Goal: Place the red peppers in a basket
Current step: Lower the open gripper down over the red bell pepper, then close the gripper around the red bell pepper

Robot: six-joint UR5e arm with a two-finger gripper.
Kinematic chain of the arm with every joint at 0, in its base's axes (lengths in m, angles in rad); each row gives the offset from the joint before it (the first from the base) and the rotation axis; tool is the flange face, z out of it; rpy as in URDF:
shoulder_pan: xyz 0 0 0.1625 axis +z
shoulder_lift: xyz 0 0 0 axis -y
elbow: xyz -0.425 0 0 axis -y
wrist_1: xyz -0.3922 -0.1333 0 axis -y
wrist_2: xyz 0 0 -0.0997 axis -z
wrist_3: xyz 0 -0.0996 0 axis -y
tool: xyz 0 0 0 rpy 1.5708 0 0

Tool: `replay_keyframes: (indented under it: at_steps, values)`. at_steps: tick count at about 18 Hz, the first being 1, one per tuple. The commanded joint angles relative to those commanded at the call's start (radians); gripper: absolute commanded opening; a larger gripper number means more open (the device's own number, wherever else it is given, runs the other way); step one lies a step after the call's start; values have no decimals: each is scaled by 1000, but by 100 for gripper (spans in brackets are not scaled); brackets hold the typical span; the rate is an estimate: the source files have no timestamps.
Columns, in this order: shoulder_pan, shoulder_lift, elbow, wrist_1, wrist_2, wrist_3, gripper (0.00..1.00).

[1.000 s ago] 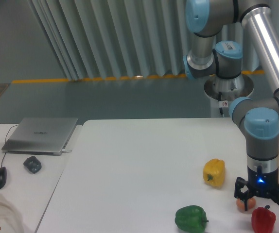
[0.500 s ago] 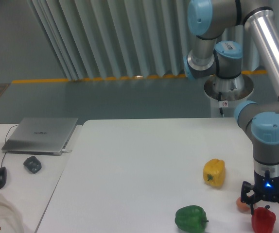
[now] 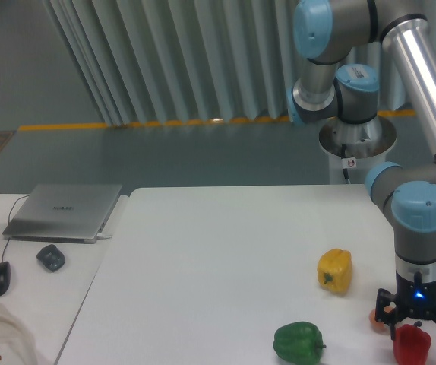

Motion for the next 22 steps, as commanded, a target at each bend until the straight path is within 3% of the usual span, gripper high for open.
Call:
replay_keyframes:
  at_steps: [13,17,22]
  values:
    - [-5,-14,-11,0,0,6,99]
    - [-14,-14,-11,0,21,2,70]
    - [-14,-8,-11,-2,23,0,54]
